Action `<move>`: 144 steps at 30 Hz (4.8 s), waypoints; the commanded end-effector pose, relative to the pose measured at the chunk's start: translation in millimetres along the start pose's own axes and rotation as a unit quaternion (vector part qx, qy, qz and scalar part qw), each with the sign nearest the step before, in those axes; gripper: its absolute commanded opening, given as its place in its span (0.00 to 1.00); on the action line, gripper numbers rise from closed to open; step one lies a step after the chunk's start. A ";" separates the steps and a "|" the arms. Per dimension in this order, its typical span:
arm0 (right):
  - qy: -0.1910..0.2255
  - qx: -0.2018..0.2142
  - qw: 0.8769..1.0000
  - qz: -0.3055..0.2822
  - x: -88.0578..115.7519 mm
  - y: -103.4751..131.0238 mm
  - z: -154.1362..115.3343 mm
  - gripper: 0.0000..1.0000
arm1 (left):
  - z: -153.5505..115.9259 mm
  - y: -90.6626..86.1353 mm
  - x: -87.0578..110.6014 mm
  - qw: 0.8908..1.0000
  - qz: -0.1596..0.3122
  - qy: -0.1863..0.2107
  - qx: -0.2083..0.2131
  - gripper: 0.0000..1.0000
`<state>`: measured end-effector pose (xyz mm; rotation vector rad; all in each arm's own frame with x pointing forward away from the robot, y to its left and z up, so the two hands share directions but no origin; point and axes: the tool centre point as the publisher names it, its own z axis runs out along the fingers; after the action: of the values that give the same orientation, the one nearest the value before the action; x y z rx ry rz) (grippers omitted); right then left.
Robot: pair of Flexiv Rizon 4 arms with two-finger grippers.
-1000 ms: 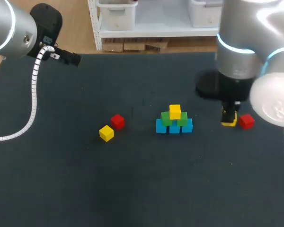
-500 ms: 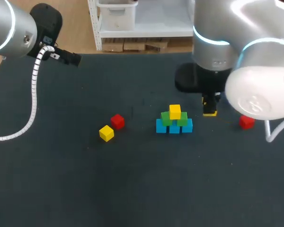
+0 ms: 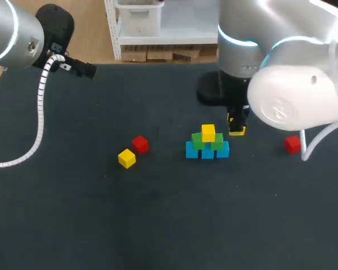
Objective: Place the blue cubes, place green cubes on the blue cubes, place the yellow cubes on the green cubes, then place the red cubes on the yellow cubes, and place purple cube on the red cubes.
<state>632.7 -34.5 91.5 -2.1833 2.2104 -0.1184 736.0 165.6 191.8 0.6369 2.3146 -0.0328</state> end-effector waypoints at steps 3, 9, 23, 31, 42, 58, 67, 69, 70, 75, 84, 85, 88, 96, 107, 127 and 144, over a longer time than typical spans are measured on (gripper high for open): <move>-0.006 -0.012 1.000 -0.006 -11.3 -5.5 7.2 0.00 | 0.7 0.9 -0.6 1.000 0.000 0.000 0.001 1.00; -0.010 -0.018 1.000 -0.012 -17.7 -4.2 13.2 0.00 | 0.7 0.9 -0.6 1.000 0.000 0.000 0.001 1.00; -0.018 -0.034 0.999 -0.013 -20.7 -5.2 27.2 0.00 | 0.7 0.9 -0.6 1.000 0.000 0.000 0.001 1.00; -0.024 -0.039 0.999 -0.011 -21.3 -6.8 31.6 0.00 | 0.7 0.9 -0.6 1.000 0.000 0.000 0.001 1.00; -0.028 -0.041 0.999 -0.006 -21.7 -9.8 34.2 0.01 | 0.7 0.9 -0.6 1.000 0.000 0.000 0.001 1.00; -0.030 -0.044 0.999 -0.010 -24.8 -10.5 35.9 0.04 | 0.7 0.9 -0.6 1.000 0.000 0.000 0.001 1.00; -0.030 -0.045 0.998 -0.013 -26.9 -10.3 37.2 0.06 | 0.7 0.9 -0.6 1.000 0.000 0.000 0.001 1.00; -0.029 -0.046 0.998 -0.013 -27.3 -10.4 37.8 0.06 | 0.7 0.9 -0.6 1.000 0.000 0.000 0.001 1.00; -0.029 -0.046 0.998 -0.013 -27.4 -10.4 38.0 0.06 | 0.7 0.9 -0.6 1.000 0.000 0.000 0.001 1.00; -0.029 -0.048 0.998 -0.013 -27.7 -10.6 39.8 0.12 | 0.7 0.9 -0.6 1.000 0.000 0.000 0.001 1.00; -0.028 -0.052 0.998 -0.013 -27.8 -10.4 41.4 0.64 | 0.7 0.9 -0.6 1.000 0.000 0.000 0.001 1.00; -0.028 -0.052 0.998 -0.013 -27.8 -10.4 41.5 0.85 | 0.7 0.9 -0.6 1.000 0.000 0.000 0.001 1.00; -0.029 -0.052 0.998 -0.011 -27.5 -10.2 41.5 1.00 | 0.7 0.9 -0.6 1.000 0.000 0.000 0.001 1.00; -0.022 -0.042 0.999 -0.001 -20.1 -11.5 37.3 1.00 | 0.7 0.9 -0.6 1.000 0.000 0.000 0.001 1.00; -0.020 -0.041 0.999 0.007 -14.6 -12.7 39.0 0.43 | 0.7 0.9 -0.6 1.000 0.000 0.000 0.001 1.00; -0.022 -0.043 0.999 0.002 -17.2 -13.7 38.2 0.43 | 0.7 0.9 -0.6 1.000 0.000 0.000 0.001 1.00; -0.024 -0.046 0.999 -0.003 -19.5 -11.6 39.8 0.24 | 0.7 0.9 -0.6 1.000 0.000 0.000 0.001 1.00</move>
<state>648.1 -15.5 52.6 -2.2170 2.2286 0.0333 736.0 165.6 191.8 0.6369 2.3146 -0.0328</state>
